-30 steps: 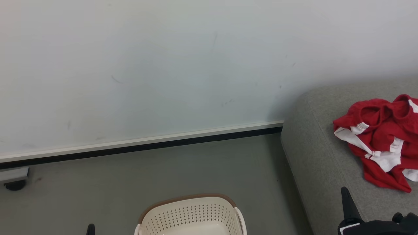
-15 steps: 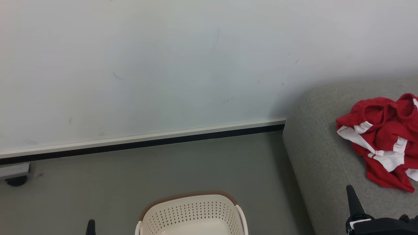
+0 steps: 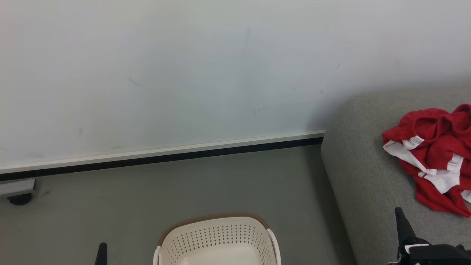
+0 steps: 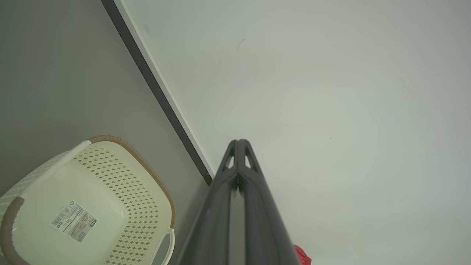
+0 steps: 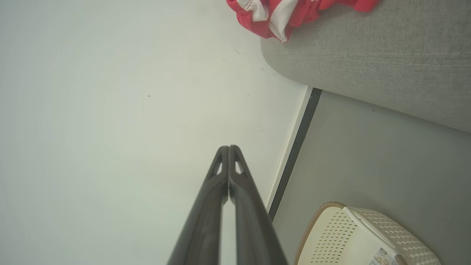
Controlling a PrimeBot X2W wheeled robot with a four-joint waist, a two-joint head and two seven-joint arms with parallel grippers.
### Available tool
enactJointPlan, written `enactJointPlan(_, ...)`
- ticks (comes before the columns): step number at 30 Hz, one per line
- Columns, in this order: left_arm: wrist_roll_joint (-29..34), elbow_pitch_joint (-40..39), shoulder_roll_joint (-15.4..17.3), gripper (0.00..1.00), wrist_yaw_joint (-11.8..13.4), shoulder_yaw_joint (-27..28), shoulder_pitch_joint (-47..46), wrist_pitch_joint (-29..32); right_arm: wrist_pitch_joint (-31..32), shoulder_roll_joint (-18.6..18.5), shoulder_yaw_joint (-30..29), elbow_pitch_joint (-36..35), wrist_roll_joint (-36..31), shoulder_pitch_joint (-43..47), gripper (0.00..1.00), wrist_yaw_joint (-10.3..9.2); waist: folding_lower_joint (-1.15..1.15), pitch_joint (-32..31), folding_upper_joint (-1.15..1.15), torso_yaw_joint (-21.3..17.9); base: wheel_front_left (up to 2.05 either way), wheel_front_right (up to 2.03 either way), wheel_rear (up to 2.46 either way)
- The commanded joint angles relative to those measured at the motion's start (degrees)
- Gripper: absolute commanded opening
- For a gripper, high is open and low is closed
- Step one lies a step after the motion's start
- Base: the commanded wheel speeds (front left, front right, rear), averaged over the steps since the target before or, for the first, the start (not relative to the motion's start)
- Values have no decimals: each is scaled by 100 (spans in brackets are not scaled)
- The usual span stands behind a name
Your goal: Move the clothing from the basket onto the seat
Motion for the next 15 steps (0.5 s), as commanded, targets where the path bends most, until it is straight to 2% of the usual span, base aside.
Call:
enactJointPlan(1,-133,2,49,0,-52,13,-136,26,44,15,-49,-17,150,-84,0,3,0,8,0,6,0,0,0)
enactJointPlan(15,-809,148,45,0,-132,27,-270,179,252,86,-284,61,835,-160,0,2,0,81,0,52,0,0,0)
